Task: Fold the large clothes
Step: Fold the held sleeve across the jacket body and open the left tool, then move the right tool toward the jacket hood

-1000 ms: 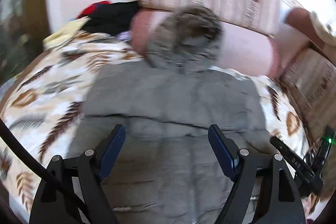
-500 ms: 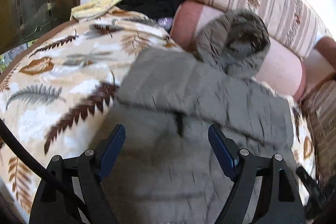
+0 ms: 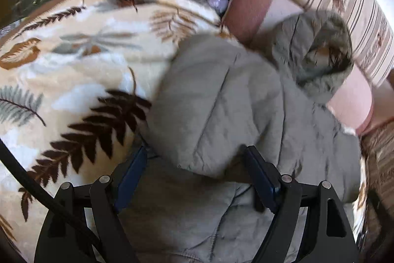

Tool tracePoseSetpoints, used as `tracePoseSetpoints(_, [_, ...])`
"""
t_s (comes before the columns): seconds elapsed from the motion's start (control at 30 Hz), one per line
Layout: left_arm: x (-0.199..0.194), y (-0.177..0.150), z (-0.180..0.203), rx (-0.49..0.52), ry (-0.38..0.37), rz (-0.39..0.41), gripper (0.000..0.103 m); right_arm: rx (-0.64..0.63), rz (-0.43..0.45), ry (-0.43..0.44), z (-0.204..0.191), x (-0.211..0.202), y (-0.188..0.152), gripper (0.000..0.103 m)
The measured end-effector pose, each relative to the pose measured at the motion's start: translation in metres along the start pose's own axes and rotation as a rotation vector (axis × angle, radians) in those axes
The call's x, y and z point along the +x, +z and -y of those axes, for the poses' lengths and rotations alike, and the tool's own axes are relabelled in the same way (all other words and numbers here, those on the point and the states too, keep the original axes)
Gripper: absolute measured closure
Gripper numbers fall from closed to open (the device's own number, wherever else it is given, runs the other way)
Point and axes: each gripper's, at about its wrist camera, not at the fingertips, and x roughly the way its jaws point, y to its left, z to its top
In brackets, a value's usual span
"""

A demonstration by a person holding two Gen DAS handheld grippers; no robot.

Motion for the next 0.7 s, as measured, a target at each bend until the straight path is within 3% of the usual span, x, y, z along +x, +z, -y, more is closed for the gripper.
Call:
tracePoseSetpoints(0.17, [0.009,-0.007,0.007,0.061,0.053,-0.016,0.018,-0.022,-0.112,-0.123,-0.009,0.06,0.005,0.049])
tracePoseSetpoints(0.27, [0.003,-0.006,0.009,0.054,0.064,0.011,0.018,0.004,-0.184,-0.159,0.003,0.08,-0.007,0.033])
tracePoseSetpoints(0.3, [-0.003,-0.005,0.011,0.053,0.059,0.031,0.018,0.053,-0.191,-0.129,0.013,0.083,-0.011,0.033])
tracePoseSetpoints(0.4, [-0.032,-0.005,0.023,0.072,0.05,0.156,0.018,0.096,-0.166,-0.068,0.023,0.067,-0.012,0.034])
tracePoseSetpoints(0.43, [-0.04,-0.006,0.031,0.08,0.016,0.176,0.018,0.097,-0.156,-0.057,0.023,0.06,-0.012,0.034])
tracePoseSetpoints(0.57, [-0.044,-0.021,0.061,0.107,-0.089,0.177,0.018,0.072,-0.084,-0.014,0.019,0.022,-0.021,0.034])
tracePoseSetpoints(0.7, [-0.02,-0.039,0.089,0.193,-0.048,0.123,0.018,0.039,-0.074,-0.025,0.024,0.017,-0.038,0.034])
